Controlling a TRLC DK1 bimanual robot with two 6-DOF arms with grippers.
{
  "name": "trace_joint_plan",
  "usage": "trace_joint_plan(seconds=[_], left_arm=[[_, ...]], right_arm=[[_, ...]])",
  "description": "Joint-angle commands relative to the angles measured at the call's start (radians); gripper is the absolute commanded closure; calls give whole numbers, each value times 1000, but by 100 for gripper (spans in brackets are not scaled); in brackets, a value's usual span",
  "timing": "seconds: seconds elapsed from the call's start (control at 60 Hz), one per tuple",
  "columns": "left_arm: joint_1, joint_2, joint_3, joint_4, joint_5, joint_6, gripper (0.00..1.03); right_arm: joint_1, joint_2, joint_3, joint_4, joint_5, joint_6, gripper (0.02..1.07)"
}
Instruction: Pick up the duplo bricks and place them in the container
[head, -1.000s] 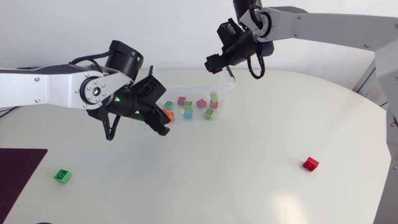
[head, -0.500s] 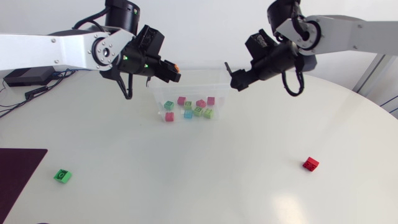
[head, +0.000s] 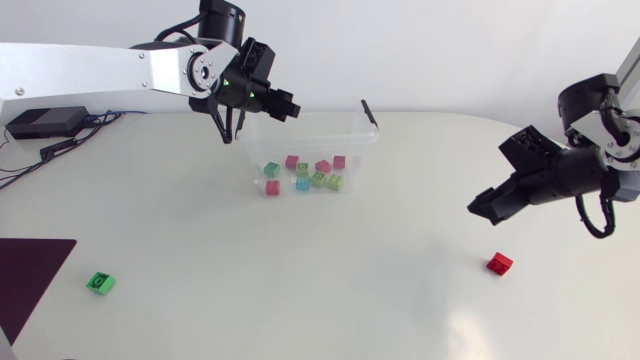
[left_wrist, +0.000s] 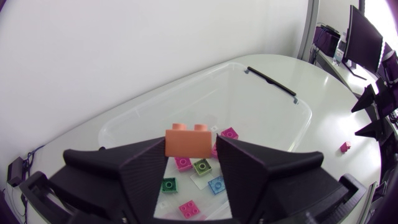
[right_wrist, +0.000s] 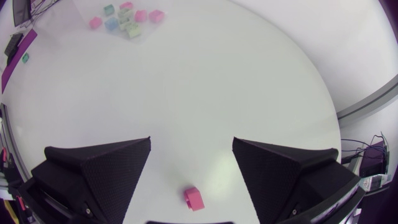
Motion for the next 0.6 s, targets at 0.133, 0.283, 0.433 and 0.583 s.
trace_joint_plan(seconds=[0.133,0.283,0.433,0.583], left_arm=[[-16,20,85,-155,-7,-13,5],[-16,-37,79,-206,-15,10,5],[-19,-154,-4,-256,-27,59,5],[1,-281,-105,-324,-39,116,5]], right_arm=[[-108,-24,-93,-104,-6,-219,11],[-170,23,-119,-117,10,-359,11],[-206,109,-130,-101,54,-466,11],[-208,160,-145,-81,59,-498,12]])
